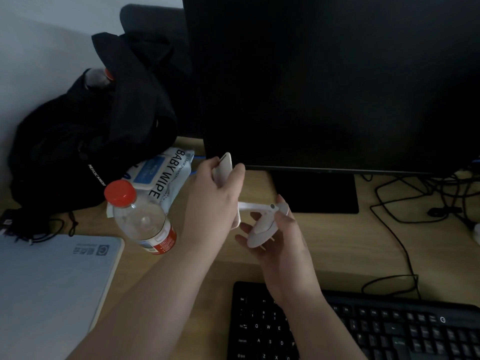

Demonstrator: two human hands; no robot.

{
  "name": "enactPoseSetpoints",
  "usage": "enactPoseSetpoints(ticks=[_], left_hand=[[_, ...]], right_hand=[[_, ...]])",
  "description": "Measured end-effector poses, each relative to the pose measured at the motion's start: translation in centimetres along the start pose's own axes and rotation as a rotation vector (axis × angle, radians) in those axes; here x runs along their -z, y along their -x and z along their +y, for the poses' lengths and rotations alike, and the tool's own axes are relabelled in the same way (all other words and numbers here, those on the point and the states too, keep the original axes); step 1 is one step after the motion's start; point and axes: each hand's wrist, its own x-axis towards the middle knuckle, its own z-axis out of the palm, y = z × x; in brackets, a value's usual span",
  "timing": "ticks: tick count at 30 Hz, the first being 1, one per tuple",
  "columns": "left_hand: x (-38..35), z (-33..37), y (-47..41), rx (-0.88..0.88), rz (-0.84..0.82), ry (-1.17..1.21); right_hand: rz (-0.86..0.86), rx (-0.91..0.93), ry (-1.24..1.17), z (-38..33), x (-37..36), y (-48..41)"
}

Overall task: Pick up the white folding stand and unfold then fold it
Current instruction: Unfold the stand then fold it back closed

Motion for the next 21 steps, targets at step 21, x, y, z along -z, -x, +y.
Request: enactPoseSetpoints(ticks=[21], left_hand=[[2.3, -2.5, 2.7, 0.099, -0.270, 0.226]], right_hand=[[0.047, -0.157, -0.044, 0.3, -0.9, -3.8]])
